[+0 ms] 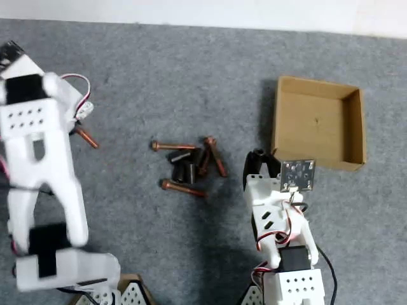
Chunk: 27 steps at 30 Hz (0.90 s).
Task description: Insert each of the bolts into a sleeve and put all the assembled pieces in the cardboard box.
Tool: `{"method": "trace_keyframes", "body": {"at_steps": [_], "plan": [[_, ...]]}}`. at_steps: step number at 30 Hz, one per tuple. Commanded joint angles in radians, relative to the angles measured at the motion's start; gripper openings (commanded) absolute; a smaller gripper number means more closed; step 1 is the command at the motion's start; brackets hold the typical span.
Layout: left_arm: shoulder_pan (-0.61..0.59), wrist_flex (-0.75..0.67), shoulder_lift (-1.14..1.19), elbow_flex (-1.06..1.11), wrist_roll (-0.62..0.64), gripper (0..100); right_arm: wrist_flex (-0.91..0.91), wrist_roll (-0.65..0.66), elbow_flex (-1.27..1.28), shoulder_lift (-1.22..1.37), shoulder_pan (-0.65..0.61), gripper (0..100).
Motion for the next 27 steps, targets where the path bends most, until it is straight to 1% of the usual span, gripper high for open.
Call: {"method": "trace_keyframes", "body": {"at_steps": [1,5,9,11,14,18,23,25,27], "plan": [[0.008,0.014,-0.239,0.019,-0.091,0,-0.033,0.006,0.018,-0.015,-0.002,1.0],[0.007,0.006,-0.444,0.154,-0.155,0,-0.105,0.008,0.030,-0.013,-0.050,1.0],[0.007,0.006,-0.696,0.344,-0.198,0,-0.105,0.009,0.050,-0.015,-0.062,1.0],[0.007,0.005,-0.828,0.450,-0.199,0,-0.105,0.008,0.050,-0.015,-0.062,1.0],[0.007,-0.029,-1.026,0.618,-0.235,0,-0.105,0.008,0.048,-0.015,-0.062,1.0],[0.007,-0.163,-1.254,0.894,-0.242,0,-0.107,0.006,0.051,-0.015,-0.062,0.8],[0.008,-0.388,-1.448,1.201,-0.242,0,-0.107,0.006,0.054,-0.016,-0.068,0.8],[0.008,-0.489,-1.506,1.285,-0.241,0,-0.107,0.006,0.054,-0.016,-0.101,0.6],[0.039,-0.578,-1.552,1.353,-0.239,0,-0.107,0.011,0.054,-0.016,-0.147,0.6]]}}
